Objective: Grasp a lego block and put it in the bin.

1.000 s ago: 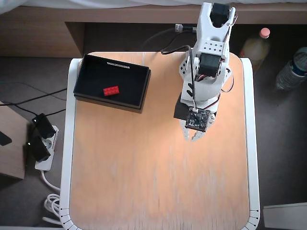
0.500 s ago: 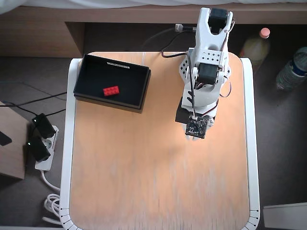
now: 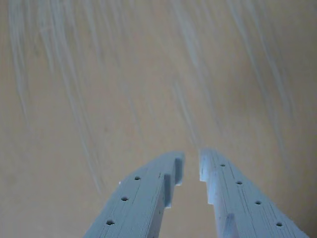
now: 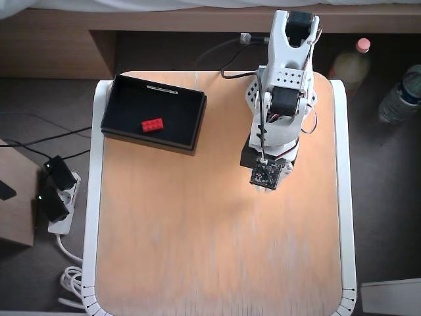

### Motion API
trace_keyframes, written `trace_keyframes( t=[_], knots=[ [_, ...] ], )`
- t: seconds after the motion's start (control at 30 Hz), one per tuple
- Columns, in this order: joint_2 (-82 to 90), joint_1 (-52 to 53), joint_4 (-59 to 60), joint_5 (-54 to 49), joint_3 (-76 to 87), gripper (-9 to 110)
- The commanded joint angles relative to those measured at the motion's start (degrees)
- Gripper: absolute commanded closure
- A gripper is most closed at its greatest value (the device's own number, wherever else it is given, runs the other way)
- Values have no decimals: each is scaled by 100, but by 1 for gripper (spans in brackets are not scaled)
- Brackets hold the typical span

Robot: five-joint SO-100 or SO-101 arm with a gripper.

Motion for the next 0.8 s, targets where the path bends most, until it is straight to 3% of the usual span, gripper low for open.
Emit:
trace_keyframes(
  t=[0.0,0.13,0.3,0.77],
  knots=[
    [501,-9,176,-176,888,101],
    [501,-9,800,79,888,101],
    [501,-9,800,-387,888,101],
    [501,-18,791,-448,888,101]
  ],
)
